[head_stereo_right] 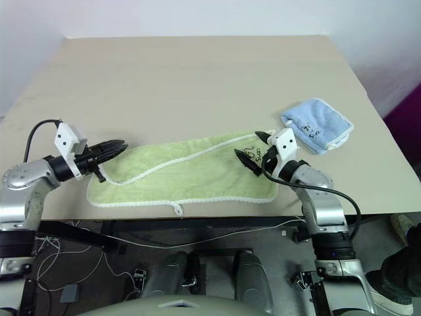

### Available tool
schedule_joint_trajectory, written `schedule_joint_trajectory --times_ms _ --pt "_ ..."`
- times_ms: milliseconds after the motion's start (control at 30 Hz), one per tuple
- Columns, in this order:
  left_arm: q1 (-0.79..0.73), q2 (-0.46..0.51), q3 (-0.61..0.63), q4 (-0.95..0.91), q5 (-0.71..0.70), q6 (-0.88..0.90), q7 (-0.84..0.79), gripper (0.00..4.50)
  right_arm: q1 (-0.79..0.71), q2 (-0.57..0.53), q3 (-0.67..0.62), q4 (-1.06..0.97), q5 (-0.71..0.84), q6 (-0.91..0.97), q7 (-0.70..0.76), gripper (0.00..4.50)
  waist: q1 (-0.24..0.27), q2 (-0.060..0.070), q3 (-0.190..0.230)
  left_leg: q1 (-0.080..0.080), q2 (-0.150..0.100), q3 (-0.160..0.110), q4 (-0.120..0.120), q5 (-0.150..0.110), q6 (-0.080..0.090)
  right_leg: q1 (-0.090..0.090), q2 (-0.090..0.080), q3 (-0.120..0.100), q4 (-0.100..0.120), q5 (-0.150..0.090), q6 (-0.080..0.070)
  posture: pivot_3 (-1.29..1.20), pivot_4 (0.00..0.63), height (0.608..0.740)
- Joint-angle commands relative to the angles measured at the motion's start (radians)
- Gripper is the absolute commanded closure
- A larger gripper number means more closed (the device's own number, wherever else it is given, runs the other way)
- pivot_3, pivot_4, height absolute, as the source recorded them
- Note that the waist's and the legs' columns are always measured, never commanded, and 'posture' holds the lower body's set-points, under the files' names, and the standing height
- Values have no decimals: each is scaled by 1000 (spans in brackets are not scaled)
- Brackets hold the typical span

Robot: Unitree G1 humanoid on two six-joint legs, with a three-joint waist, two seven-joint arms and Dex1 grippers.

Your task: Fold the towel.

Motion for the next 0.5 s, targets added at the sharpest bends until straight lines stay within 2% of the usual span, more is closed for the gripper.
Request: schedule_joint_trajectory --times_ms 33,267,500 --pt "-17 83 -27 30 32 -86 -143 2545 -3 11 11 -37 -5 -5 -9 0 -1 0 0 0 0 0 0 0 0 0 0 0 0 0 0 0 150 740" --pt "-46 176 -97 128 130 -283 -287 124 -20 18 20 -23 -5 -6 -14 0 1 0 0 0 0 0 0 0 0 -1 -1 0 0 0 0 0 150 740" --pt "-62 207 -136 148 190 -442 -327 30 -35 19 21 -9 -3 -10 -8 0 1 0 0 -1 0 0 -1 -3 4 -2 -1 1 0 0 0 0 150 740"
